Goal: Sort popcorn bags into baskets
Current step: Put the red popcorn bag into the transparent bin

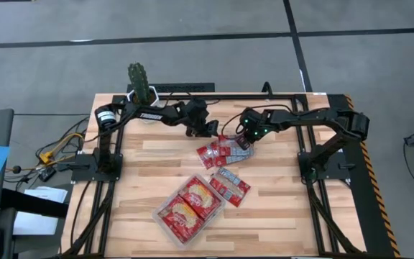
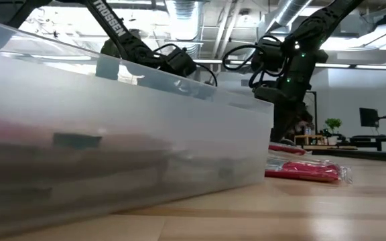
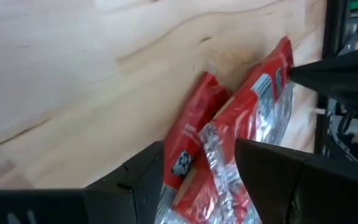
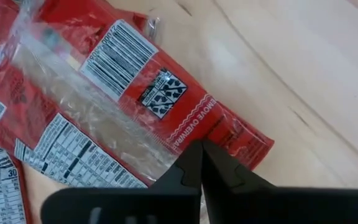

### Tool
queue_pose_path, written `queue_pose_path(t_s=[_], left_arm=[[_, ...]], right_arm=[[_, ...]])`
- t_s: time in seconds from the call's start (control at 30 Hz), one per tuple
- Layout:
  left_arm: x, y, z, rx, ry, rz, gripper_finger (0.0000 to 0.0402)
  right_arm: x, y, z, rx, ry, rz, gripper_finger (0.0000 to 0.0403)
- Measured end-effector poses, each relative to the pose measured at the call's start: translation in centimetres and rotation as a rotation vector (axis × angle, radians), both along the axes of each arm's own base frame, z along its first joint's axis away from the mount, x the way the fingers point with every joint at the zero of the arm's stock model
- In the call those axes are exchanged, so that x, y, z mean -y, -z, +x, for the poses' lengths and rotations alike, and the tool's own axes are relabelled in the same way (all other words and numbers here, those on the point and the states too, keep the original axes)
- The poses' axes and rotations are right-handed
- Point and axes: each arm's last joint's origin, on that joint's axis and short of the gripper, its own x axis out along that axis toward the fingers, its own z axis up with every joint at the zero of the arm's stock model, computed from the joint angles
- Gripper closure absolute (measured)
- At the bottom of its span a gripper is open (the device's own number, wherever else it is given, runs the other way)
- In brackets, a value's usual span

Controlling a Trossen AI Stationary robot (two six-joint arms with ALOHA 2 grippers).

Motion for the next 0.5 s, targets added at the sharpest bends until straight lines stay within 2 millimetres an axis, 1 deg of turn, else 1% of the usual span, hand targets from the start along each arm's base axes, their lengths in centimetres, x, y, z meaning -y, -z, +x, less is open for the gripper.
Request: queue_pose_path(t_s=[0.13, 0.27, 0.4, 0.5], left_arm=[[0.6, 0.9, 0.5, 0.006, 0.044, -0.031, 0.0218], [0.8, 0.8, 0.8, 0.031, 0.036, -0.031, 0.0218], [0.5, 0.6, 0.9, 0.063, 0.024, -0.018, 0.0218], [0.4, 0.4, 0.9, 0.073, 0.016, -0.027, 0.0218]], right_arm=[[0.1, -0.1, 0.2, 0.019, -0.004, -0.011, 0.0385], [0.0, -0.2, 0.5, 0.041, -0.009, -0.024, 0.0379], [-0.3, -1.4, -0.2, 0.035, 0.033, -0.075, 0.0376], [-0.5, -1.9, -1.1, -0.017, 0.05, -0.076, 0.0382]])
